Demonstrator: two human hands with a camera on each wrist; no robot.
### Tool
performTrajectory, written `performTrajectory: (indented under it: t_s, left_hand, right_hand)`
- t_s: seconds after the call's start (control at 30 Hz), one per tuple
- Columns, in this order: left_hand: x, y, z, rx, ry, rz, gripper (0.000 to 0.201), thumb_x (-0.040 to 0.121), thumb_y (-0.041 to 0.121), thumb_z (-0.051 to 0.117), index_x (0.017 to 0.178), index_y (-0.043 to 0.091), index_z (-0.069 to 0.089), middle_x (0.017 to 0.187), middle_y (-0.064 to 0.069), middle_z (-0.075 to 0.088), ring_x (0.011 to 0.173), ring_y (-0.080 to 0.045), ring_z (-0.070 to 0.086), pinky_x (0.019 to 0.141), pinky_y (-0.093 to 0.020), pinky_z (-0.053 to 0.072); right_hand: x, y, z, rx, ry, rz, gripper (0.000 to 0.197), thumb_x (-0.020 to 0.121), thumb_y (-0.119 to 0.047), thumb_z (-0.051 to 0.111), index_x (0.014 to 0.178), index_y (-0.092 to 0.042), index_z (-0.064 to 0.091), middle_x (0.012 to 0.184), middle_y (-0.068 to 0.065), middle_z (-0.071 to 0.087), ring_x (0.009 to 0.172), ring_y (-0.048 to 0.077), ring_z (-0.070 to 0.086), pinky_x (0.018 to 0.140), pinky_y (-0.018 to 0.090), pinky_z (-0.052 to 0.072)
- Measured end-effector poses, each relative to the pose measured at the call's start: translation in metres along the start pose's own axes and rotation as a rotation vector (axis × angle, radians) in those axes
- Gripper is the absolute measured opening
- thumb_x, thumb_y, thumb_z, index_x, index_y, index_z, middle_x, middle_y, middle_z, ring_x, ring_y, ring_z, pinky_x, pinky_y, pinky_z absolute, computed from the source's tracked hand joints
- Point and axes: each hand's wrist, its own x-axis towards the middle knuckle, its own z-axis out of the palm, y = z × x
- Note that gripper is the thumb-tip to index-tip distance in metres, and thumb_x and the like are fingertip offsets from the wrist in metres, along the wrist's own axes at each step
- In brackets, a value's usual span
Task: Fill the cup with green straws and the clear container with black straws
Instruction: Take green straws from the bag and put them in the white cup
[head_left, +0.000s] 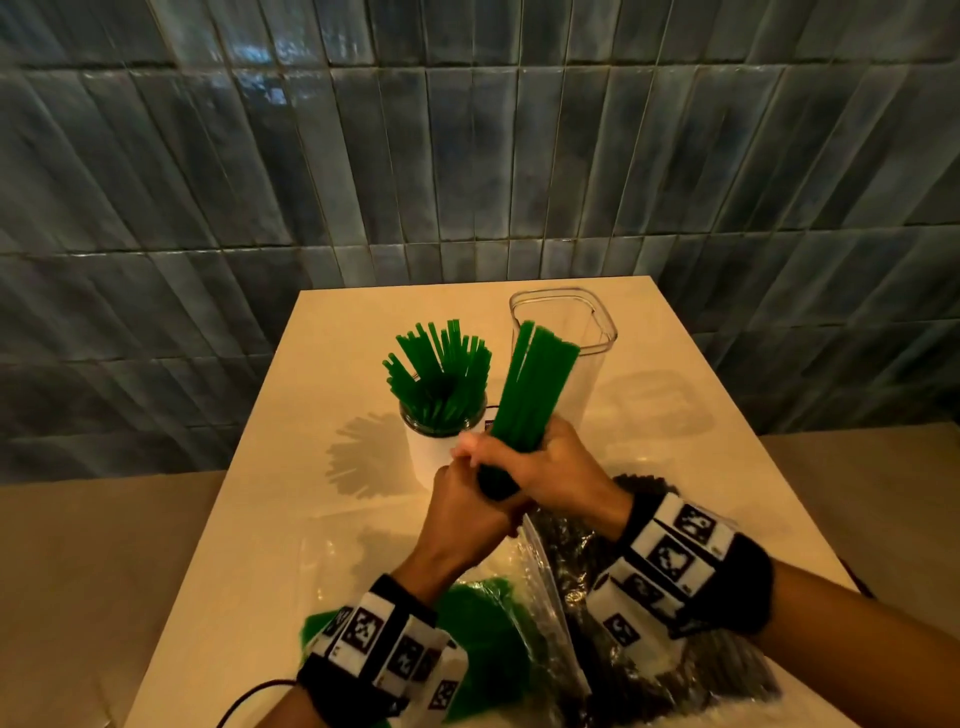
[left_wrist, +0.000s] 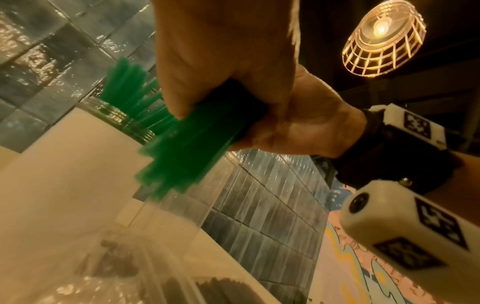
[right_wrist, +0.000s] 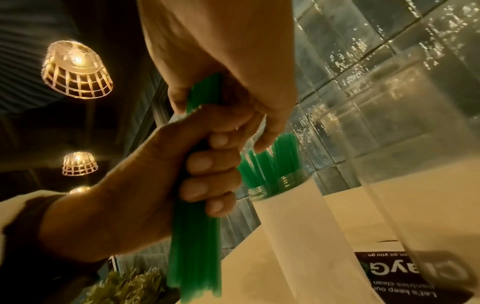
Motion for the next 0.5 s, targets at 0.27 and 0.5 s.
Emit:
performTrajectory:
  t_s: [0.27,0.5]
  left_hand:
    - [-0.001,-0.041,-0.029,0.295,0.403,0.333,0.101,0.053,0.065,0.077,0.133,0.025,0.032,0.135,-0.005,0.035,0.127,-0.017,0.037,0.101,-0.033,0.04]
    - [0.032,-0.068,-0.038,0.228,0.278,0.045,0.151,0.037,0.064,0.085,0.146,0.017,-0.008,0.147,0.009,0.012,0.136,-0.009,0.017,0.116,-0.04,0.018]
  right_hand:
    - [0.045,-0.027,-0.012,0.206,0.313,-0.045,0.03,0.092,-0.03,0.055,0.067,-0.014,0.062,0.061,0.003,0.067,0.068,0.028,0.069,0.074,0.04,0.058]
    - [0.08,-0.035,0.003,0.235,0.345,-0.104,0.026,0.092,-0.022,0.057,0.07,-0.008,0.059,0.058,0.003,0.064,0.051,0.018,0.064,0.06,0.03,0.058]
